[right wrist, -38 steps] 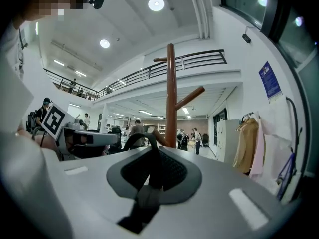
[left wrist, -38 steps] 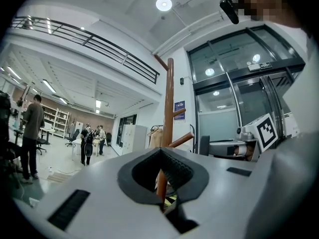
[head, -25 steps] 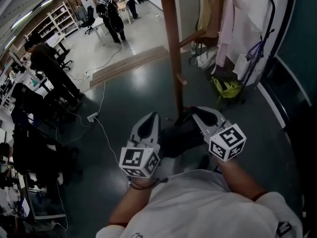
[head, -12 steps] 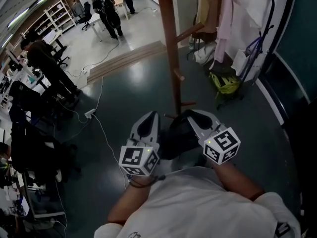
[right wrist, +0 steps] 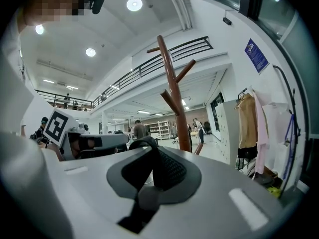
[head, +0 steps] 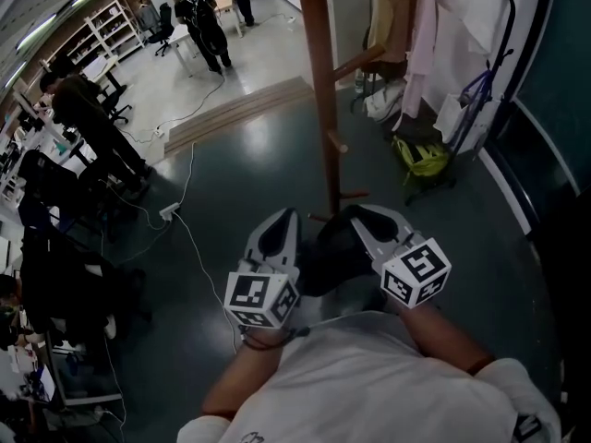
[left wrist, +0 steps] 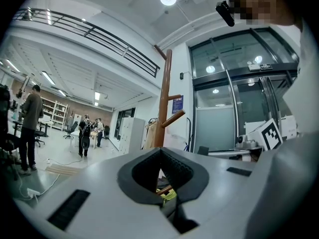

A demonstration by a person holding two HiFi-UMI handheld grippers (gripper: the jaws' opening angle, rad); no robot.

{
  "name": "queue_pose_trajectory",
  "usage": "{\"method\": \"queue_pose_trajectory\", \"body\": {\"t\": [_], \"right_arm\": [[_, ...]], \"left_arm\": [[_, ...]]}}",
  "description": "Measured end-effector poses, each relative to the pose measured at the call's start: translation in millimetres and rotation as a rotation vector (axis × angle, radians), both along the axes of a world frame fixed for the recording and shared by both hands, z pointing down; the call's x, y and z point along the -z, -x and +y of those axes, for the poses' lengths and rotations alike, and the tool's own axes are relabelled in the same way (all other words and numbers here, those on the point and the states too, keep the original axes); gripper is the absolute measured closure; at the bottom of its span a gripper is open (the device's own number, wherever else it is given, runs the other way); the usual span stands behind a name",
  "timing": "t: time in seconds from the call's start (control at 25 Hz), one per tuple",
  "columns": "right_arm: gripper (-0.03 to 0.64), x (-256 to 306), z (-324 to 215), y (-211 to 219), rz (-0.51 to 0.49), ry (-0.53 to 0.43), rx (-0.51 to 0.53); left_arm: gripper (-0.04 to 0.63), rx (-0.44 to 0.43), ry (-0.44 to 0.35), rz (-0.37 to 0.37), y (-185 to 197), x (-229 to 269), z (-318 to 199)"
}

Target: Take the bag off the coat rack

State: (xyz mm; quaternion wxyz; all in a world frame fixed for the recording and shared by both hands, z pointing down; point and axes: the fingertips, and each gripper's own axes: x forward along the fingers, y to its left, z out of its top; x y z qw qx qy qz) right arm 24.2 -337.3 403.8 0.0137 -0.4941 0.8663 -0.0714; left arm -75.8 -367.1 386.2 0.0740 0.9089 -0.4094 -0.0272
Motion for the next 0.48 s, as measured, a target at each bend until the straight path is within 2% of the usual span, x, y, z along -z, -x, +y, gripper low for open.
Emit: {"method": "queue_pose_trajectory", "body": {"t": [0.48], "right_arm": [[0.589,2.7,-1.5,-3.8,-0.004,0.000,-0.017]], "left_arm": [[0.589,-0.001,-0.003,0.000,0.1,2.0,-0.7]]}}
